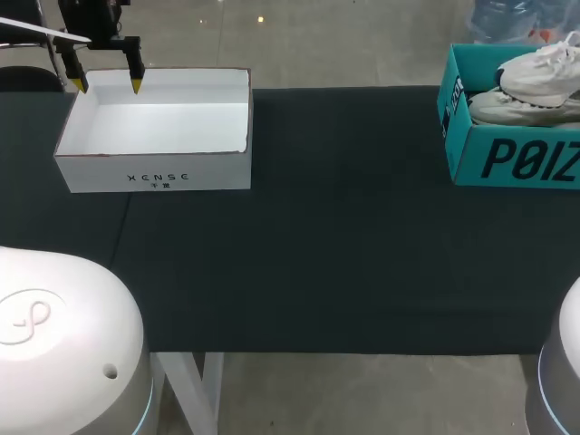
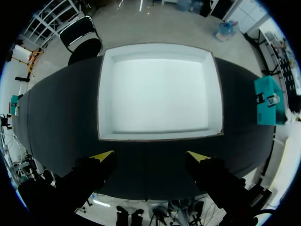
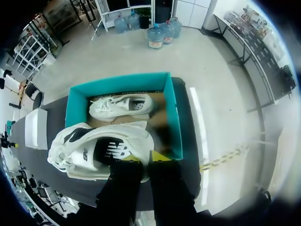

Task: Take the shoe out of the shoebox, open the shoe tongue, remove and reinsert the insole, then place the shoe into the shoebox

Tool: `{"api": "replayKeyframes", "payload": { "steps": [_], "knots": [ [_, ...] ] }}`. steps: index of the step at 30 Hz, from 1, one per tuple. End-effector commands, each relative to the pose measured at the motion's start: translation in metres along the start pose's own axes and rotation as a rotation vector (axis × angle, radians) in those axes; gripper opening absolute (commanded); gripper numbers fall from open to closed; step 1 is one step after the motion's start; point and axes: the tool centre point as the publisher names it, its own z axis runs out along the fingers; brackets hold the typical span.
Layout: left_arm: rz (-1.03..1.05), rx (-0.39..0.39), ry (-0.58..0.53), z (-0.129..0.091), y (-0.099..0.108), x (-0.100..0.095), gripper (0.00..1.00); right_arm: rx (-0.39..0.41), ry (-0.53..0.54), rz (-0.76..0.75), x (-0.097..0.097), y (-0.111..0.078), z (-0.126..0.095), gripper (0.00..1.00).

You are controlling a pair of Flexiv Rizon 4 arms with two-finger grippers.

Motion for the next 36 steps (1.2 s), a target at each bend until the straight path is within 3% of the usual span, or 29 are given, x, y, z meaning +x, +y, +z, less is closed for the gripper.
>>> {"api": "replayKeyframes", "payload": {
  "steps": [1,8,20,31,36],
  "knots": [
    [0.000,0.000,0.000,0.000,0.000,0.000,1.00,-0.061,-0.003,-0.004,0.014,-0.047,-0.039,0.00],
    [0.000,0.000,0.000,0.000,0.000,0.000,1.00,-0.060,-0.003,0.014,0.055,-0.103,-0.047,0.00],
    [0.000,0.000,0.000,0.000,0.000,0.000,1.00,-0.046,0.061,0.111,0.135,-0.194,-0.019,0.00],
    [0.000,0.000,0.000,0.000,0.000,0.000,1.00,-0.081,0.059,0.102,0.200,-0.239,0.007,0.00],
    [0.000,0.000,0.000,0.000,0.000,0.000,1.00,-0.087,0.042,0.095,0.230,-0.255,0.033,0.00]
  ]
}}
